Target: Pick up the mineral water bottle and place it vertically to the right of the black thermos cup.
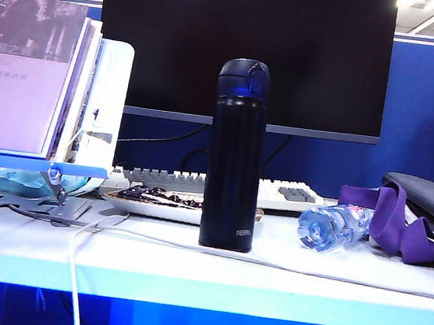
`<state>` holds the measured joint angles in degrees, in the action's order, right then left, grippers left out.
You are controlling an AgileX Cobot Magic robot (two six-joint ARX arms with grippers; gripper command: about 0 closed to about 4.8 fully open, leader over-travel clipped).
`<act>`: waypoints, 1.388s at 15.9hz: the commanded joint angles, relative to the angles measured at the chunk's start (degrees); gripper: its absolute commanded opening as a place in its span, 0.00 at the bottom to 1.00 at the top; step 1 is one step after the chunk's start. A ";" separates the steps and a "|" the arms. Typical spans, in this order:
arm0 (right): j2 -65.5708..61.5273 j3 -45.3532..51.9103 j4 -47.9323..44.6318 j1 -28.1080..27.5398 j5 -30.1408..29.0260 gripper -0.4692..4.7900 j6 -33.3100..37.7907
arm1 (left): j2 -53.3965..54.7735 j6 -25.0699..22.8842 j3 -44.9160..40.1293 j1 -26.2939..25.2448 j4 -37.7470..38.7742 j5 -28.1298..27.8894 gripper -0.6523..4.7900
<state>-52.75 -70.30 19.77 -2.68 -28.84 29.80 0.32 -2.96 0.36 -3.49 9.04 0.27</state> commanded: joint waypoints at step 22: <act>-52.13 -9.38 2.08 11.08 20.02 1.00 -0.87 | -0.09 0.02 -0.04 -0.04 0.66 -0.07 0.11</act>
<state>-104.25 -78.89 22.85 8.51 -7.05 28.23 0.32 -2.96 0.36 -3.49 9.04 0.23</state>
